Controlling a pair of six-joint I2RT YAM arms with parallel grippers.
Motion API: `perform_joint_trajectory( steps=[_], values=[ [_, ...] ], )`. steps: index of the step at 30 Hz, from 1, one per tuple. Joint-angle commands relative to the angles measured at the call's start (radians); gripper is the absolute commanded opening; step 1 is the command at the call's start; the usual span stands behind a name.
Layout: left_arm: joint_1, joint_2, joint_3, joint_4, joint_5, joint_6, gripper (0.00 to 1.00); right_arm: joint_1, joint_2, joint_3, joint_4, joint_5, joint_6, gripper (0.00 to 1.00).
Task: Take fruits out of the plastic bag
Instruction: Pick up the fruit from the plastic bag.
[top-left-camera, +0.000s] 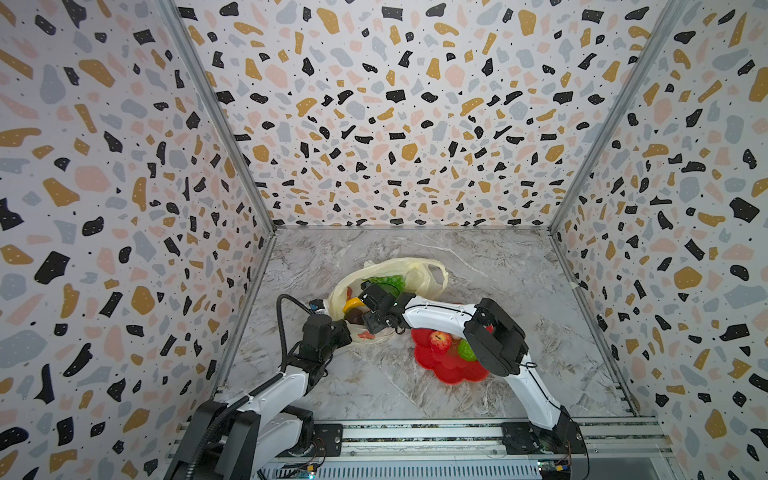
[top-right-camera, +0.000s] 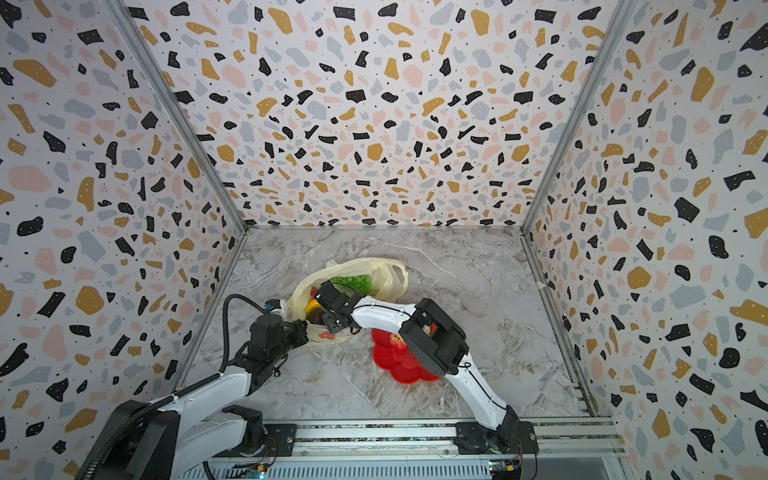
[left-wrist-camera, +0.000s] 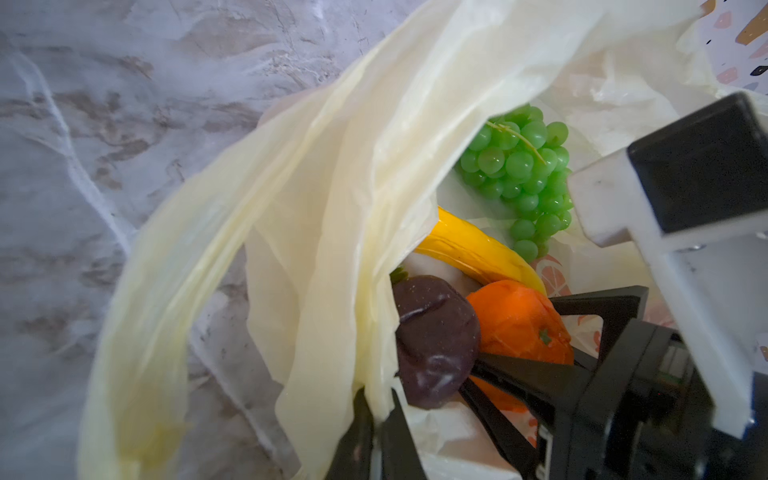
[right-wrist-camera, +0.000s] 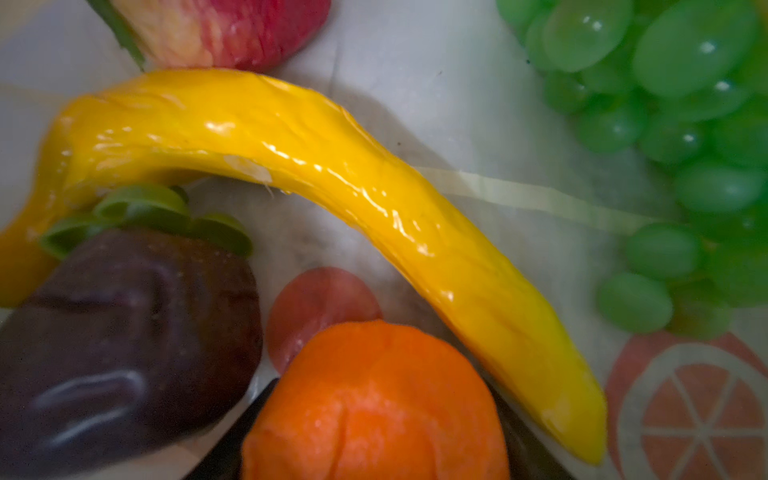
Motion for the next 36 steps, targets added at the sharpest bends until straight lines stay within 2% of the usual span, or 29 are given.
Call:
perform_joint_trajectory(
  steps=[1,30,36],
  values=[
    [0.004,-0.008,-0.011,0.055,0.004,0.002,0.07,0.009,-0.049,0.034,-0.035,0.016,-0.012,0.67],
    [0.004,-0.005,-0.012,0.061,0.002,0.006,0.07,0.009,-0.302,-0.031,-0.03,-0.037,-0.077,0.64],
    [0.004,-0.005,-0.011,0.061,0.002,0.006,0.07,0.008,-0.486,-0.201,-0.047,-0.058,-0.078,0.64]
  ],
)
